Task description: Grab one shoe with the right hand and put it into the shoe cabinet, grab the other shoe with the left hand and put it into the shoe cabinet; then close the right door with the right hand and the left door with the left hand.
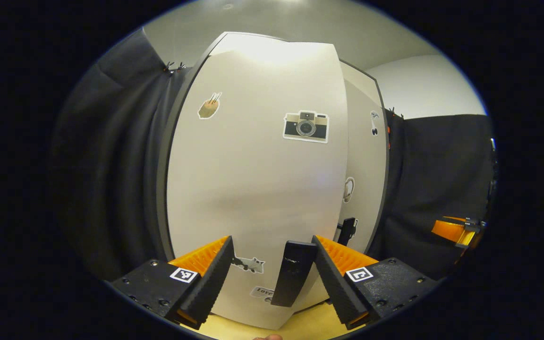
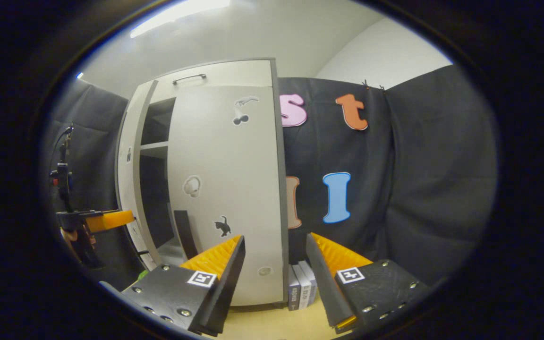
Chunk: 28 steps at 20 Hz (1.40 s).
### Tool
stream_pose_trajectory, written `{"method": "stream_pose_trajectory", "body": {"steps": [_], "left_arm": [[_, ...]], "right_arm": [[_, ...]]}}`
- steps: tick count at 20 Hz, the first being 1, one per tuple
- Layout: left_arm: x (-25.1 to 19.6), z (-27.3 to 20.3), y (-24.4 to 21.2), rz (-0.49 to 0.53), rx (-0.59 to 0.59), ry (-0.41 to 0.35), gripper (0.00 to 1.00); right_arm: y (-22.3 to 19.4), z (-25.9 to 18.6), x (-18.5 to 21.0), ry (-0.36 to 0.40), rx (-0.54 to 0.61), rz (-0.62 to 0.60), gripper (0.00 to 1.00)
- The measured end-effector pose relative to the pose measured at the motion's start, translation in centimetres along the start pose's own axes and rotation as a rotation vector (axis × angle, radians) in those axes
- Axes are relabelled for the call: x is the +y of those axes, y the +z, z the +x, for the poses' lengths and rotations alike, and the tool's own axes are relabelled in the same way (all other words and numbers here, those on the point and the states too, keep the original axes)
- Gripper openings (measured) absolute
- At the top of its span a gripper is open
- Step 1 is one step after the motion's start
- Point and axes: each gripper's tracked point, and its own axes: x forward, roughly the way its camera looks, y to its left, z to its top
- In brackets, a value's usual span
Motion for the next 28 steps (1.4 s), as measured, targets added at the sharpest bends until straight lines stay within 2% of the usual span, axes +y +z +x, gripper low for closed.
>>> {"method": "stream_pose_trajectory", "body": {"steps": [2,7,14,28], "left_arm": [[-0.2,0.3,-0.1,-0.009,0.000,-0.007,0.98],[-0.5,1.2,0.0,0.062,-0.007,0.019,0.98],[-0.8,2.3,-0.3,0.063,-0.001,0.040,0.98],[-0.4,3.9,-0.9,0.132,0.013,0.125,0.98]], "right_arm": [[0.2,0.1,-1.1,-0.019,-0.003,0.002,0.78],[0.5,0.6,-2.4,-0.038,-0.011,-0.009,0.78],[-0.1,1.9,-3.8,-0.051,-0.004,-0.003,0.78],[-1.1,3.1,-5.2,-0.029,0.013,0.026,0.78]]}}
